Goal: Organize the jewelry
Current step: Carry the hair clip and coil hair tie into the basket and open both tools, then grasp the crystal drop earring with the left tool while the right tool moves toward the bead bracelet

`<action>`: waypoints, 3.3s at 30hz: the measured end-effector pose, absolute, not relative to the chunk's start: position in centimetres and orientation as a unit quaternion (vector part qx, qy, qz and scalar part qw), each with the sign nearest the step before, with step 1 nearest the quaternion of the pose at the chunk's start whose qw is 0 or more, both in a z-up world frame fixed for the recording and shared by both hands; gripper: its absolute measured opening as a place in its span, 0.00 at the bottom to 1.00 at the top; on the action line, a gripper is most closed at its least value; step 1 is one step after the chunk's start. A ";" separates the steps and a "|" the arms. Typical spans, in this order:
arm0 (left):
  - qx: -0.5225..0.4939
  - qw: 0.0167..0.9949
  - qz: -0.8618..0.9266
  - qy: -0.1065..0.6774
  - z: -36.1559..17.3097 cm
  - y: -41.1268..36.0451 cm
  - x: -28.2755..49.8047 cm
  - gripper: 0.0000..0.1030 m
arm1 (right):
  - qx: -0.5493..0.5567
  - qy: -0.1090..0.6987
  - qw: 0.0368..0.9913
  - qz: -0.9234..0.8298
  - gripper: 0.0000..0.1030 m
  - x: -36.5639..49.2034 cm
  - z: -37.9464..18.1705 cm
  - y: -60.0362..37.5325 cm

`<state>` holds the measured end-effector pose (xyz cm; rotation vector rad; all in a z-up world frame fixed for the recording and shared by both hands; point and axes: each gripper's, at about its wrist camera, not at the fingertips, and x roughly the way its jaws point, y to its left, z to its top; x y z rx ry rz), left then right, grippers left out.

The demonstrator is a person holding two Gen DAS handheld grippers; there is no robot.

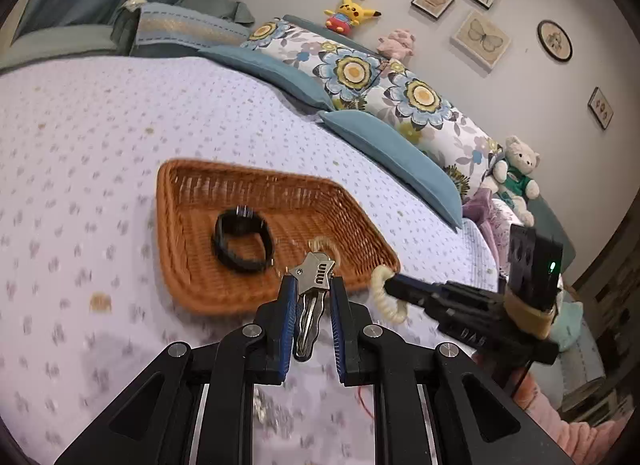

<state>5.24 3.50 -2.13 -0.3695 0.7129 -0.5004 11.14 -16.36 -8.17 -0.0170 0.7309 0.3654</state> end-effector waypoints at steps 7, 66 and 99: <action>-0.150 0.893 -0.236 0.352 -1.1 0.7 11.5 0.16 | -0.005 0.365 0.923 0.125 0.12 18.6 -7.0 -17.6; -0.183 0.868 -0.135 0.442 -6.1 6.9 2.0 0.45 | 0.014 0.363 0.919 0.153 0.33 5.3 -6.8 -17.9; -0.062 0.860 -0.128 0.489 -11.5 -1.6 1.6 0.33 | 0.008 0.423 0.887 0.188 0.33 4.4 -12.8 -16.5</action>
